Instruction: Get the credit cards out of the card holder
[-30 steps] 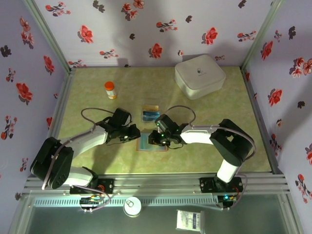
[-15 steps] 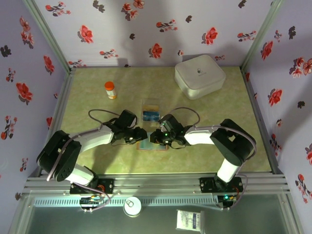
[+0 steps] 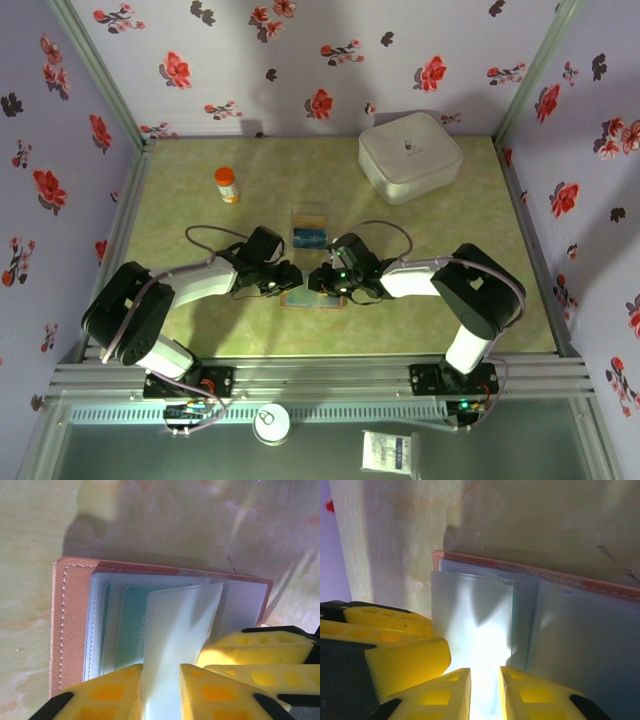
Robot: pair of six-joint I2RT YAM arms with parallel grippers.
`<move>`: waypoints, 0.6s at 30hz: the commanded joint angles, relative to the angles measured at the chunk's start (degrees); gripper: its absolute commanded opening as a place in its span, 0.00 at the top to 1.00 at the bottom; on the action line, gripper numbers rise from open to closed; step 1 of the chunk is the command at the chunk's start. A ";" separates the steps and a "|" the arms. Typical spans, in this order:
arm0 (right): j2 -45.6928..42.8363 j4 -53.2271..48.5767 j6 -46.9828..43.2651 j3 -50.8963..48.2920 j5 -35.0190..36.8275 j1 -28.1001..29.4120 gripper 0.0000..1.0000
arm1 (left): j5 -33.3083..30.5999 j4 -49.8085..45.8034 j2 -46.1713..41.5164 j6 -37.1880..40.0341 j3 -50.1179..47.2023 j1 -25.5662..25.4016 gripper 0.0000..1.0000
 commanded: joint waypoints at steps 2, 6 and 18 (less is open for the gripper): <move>-2.09 0.89 1.20 -0.76 -0.87 -0.33 0.77 | 0.27 0.19 -0.82 -0.45 1.12 -0.37 0.80; -5.80 -2.16 0.40 -0.47 0.68 -0.40 0.74 | 0.09 -1.13 -2.82 -0.45 1.59 -0.47 0.80; -18.97 -21.01 -6.63 2.47 7.41 -2.13 0.71 | 0.20 -1.76 -0.88 -0.13 6.06 -3.17 0.80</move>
